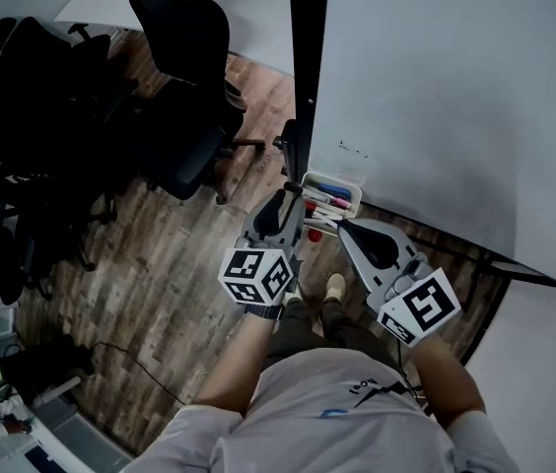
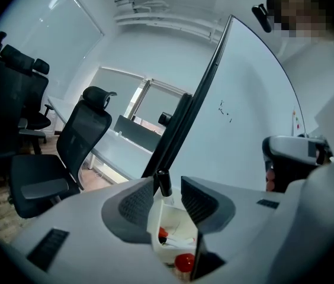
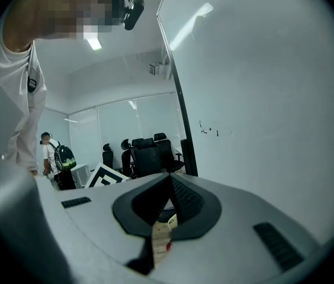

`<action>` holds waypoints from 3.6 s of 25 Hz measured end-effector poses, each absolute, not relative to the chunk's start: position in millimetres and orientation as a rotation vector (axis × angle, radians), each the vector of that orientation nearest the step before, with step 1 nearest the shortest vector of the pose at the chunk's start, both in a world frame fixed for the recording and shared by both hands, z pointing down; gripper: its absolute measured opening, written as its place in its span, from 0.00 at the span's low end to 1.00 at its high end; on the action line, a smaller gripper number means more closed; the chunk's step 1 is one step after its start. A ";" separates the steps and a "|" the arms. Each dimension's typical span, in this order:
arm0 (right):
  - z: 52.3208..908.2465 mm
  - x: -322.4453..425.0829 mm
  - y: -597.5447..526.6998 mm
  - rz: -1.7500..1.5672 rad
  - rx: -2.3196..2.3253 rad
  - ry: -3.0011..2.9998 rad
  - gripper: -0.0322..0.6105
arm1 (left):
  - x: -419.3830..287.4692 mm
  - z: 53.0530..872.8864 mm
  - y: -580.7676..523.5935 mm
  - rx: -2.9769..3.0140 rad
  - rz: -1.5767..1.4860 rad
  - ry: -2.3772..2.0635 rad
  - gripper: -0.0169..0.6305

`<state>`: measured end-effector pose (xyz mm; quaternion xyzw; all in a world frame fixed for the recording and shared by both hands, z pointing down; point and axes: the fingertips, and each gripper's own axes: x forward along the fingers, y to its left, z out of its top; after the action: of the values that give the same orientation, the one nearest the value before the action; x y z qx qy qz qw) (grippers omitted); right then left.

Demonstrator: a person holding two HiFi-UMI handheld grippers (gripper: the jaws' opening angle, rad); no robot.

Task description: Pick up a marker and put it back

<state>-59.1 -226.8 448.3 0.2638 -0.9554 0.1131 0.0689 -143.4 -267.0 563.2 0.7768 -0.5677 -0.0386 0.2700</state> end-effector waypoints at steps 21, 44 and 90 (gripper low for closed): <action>446.7 -33.5 -238.6 0.347 0.872 -2.859 0.07 | -133.5 549.7 -291.4 2.121 -0.190 -1.497 0.16; 402.7 -18.3 -236.8 0.270 0.874 -2.963 0.07 | -102.0 408.8 -223.4 2.358 -0.236 -1.449 0.16; 395.8 -16.6 -234.1 0.283 0.919 -2.955 0.07 | -81.0 447.5 -237.2 2.422 -0.131 -1.419 0.16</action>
<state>-16.6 -234.1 395.8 0.2957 -0.9508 0.0909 0.0169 -81.0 -237.2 447.5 0.8500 -0.4982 -0.0460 0.1650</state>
